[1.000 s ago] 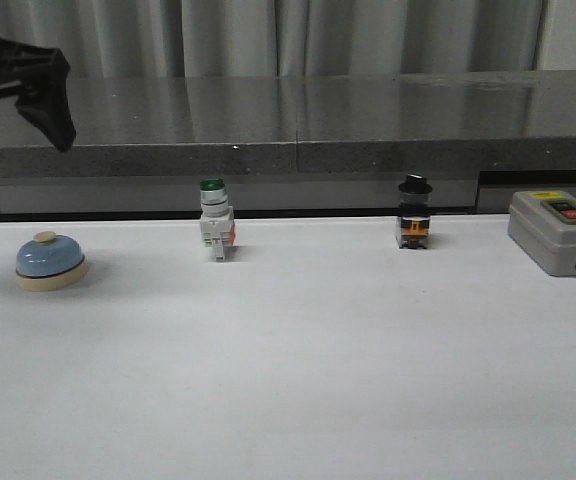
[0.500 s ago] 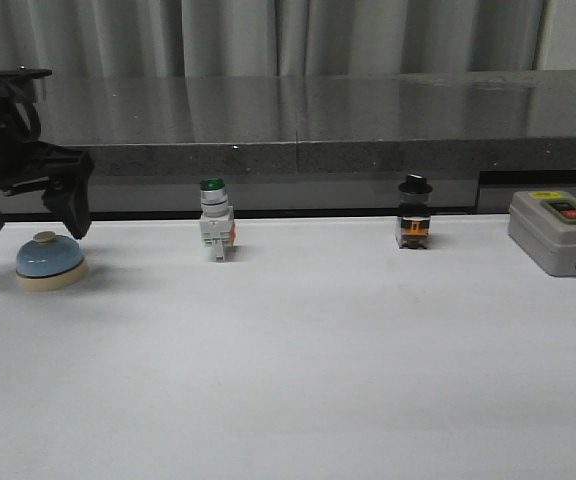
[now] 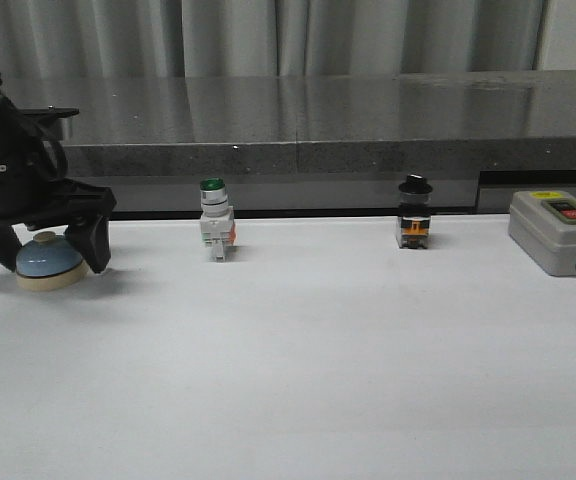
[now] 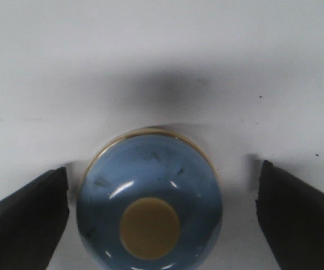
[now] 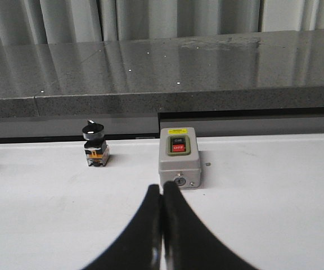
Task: Place and press bell with both arms
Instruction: 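Lower the left gripper over the blue bell and close on it, then lift the blue bell with the left gripper toward the table center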
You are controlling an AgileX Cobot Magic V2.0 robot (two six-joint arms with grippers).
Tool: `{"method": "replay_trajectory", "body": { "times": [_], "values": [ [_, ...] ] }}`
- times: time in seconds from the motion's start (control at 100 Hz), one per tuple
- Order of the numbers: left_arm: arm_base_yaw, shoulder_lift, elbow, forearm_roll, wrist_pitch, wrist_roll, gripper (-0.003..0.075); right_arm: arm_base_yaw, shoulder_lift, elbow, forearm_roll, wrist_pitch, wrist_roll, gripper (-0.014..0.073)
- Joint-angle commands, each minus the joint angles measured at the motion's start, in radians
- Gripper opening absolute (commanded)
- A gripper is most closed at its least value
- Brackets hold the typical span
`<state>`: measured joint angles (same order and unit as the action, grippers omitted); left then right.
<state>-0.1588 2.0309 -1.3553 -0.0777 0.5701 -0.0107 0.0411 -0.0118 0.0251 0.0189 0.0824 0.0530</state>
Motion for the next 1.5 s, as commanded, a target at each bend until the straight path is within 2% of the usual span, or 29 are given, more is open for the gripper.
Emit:
{"method": "replay_trajectory", "body": {
  "times": [0.0,0.11,0.31,0.42,0.65,0.83,1.1,1.3,1.49],
  "values": [
    [-0.004,-0.052,-0.03,-0.007,-0.027,0.002,0.0622,-0.004,-0.016,-0.014,0.0,-0.088,-0.001,-0.006],
    [-0.004,-0.052,-0.03,-0.007,-0.025,0.002,0.0523,-0.004,-0.016,-0.014,0.0,-0.088,-0.001,-0.006],
    [-0.004,-0.052,-0.03,-0.005,-0.01,0.002,0.0225,-0.004,-0.016,-0.014,0.0,-0.088,-0.001,-0.006],
    [-0.004,-0.058,-0.03,-0.001,-0.001,0.002,0.0152,-0.004,-0.016,-0.014,0.0,-0.088,-0.001,-0.006],
    [-0.016,-0.156,-0.03,0.001,0.049,0.004,0.0148,-0.004,-0.016,-0.014,0.0,-0.088,-0.001,-0.006],
    [-0.08,-0.27,-0.03,0.001,0.091,0.017,0.0147,-0.004,-0.016,-0.014,0.0,-0.088,-0.001,-0.006],
    [-0.271,-0.323,-0.03,-0.001,0.104,0.019,0.0147,-0.004,-0.016,-0.014,0.0,-0.088,-0.001,-0.006],
    [-0.435,-0.289,-0.03,-0.001,0.035,0.019,0.0148,-0.004,-0.016,-0.014,0.0,-0.088,-0.001,-0.006],
    [-0.539,-0.199,-0.079,-0.001,0.008,0.019,0.0148,-0.004,-0.016,-0.014,0.0,-0.088,-0.001,-0.006]
  ]
}}
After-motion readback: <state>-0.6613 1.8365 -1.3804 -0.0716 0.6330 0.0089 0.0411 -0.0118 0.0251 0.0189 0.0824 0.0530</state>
